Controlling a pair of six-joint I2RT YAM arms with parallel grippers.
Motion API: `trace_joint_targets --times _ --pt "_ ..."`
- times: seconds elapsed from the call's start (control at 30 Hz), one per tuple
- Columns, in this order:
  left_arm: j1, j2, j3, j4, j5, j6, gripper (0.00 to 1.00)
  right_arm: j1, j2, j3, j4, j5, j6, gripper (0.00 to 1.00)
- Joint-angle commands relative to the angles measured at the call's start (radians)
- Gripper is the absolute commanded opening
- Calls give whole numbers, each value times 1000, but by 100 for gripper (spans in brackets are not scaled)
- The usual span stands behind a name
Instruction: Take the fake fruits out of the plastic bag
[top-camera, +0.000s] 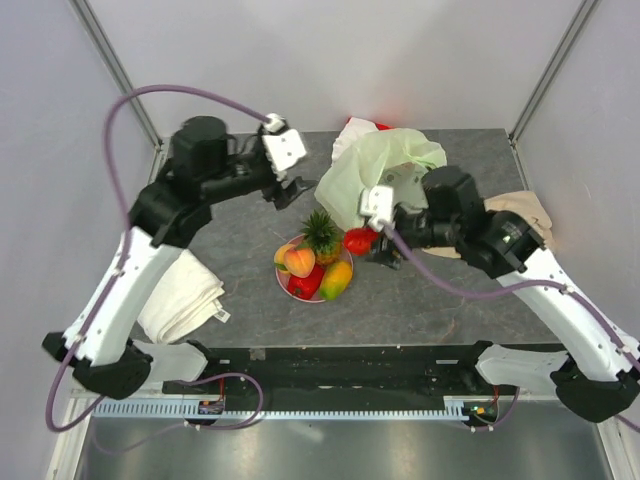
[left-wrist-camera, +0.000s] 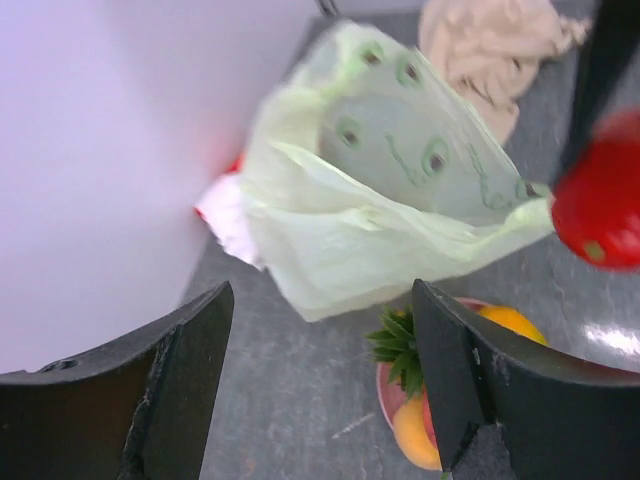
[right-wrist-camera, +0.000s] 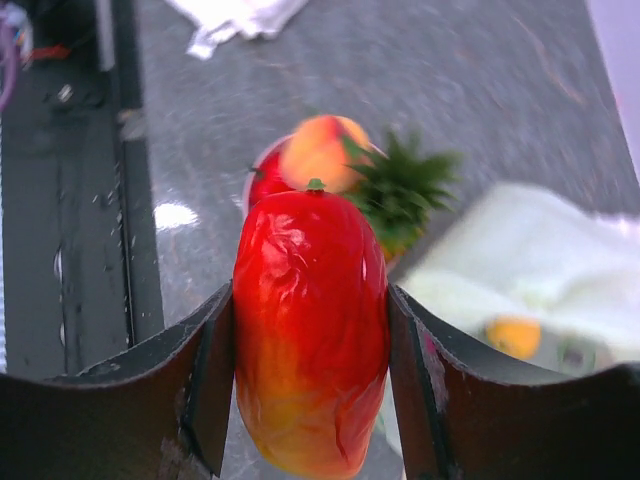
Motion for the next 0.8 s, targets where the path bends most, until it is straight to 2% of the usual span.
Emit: trace_joint_targets --times 0.0,0.03,0.13,0.23,0.3,0.57,0.77 --pt "59 -54 41 33 64 -83 79 242 20 -80 -52 153 -238 53" --pt "99 -63 43 41 91 -110 79 332 22 -121 -41 213 -269 53" --pt "153 -86 49 50 134 -126 78 441 56 -190 -7 275 -427 53" --pt "176 -109 29 50 145 -120 78 480 80 -263 63 304 -597 53" --pt "191 -129 14 47 150 -123 78 483 103 -290 109 315 -683 53" --pt "268 -152 -32 41 223 -161 77 479 168 -353 171 310 -826 54" --pt "306 -141 -54 42 248 -167 76 405 233 -356 181 250 -930 54"
